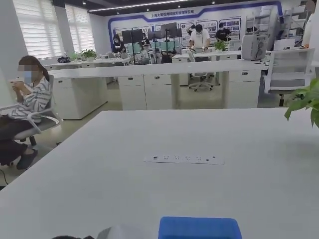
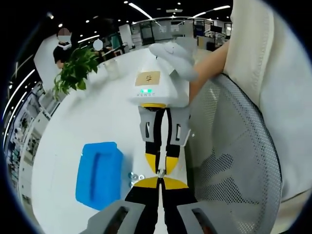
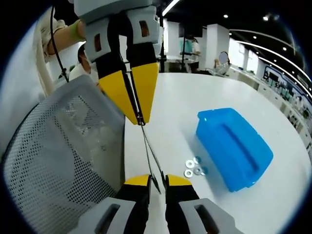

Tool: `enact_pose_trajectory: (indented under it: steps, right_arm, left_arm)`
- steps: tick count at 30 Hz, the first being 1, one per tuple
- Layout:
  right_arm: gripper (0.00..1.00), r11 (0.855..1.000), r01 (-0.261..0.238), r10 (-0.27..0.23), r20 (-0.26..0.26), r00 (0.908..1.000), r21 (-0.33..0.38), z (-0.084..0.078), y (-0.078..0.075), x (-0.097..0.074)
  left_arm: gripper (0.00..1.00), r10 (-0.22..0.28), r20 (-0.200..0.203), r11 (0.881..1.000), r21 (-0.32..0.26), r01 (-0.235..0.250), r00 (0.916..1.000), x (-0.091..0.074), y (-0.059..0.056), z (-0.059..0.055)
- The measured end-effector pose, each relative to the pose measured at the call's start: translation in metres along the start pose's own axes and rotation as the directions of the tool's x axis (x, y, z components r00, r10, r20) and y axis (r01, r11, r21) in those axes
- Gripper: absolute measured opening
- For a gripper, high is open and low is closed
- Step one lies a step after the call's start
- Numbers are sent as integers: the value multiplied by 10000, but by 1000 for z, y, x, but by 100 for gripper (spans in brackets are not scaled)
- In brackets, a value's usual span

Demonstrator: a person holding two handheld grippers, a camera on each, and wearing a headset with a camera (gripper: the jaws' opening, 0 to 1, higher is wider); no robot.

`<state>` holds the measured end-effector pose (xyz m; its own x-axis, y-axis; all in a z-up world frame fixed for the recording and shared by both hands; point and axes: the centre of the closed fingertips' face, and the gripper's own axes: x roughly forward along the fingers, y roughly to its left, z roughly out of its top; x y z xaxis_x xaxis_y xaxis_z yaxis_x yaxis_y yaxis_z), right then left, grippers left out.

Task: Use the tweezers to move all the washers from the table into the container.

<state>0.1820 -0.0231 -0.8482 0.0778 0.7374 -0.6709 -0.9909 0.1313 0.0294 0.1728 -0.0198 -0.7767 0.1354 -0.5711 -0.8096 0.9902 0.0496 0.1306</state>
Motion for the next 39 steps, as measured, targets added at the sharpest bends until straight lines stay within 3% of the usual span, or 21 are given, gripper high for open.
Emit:
enact_pose_trajectory:
  steps: [9,16,33,36,39]
  right_arm:
    - [8,9992,304,-295,339,9990,-266,15,-19,9]
    - [7,9981,559,-547,447,9975,-267,17,-29,14]
    - [7,9966,819,-824,580,9949,98,12,-37,10]
    - [7,9967,800,-807,699,9943,131,14,-36,9]
    - [8,9963,852,-854,775,9933,68,17,-36,8]
  left_arm:
    - [0,226,-298,9983,536,-210,9993,-2,19,4]
    - [0,192,-440,9978,647,-164,9988,0,30,3]
    - [0,-85,-424,9966,821,120,9991,3,37,6]
    - [0,-298,-232,9973,671,313,9993,3,37,10]
    - [0,-224,-547,9939,1066,282,9983,4,39,7]
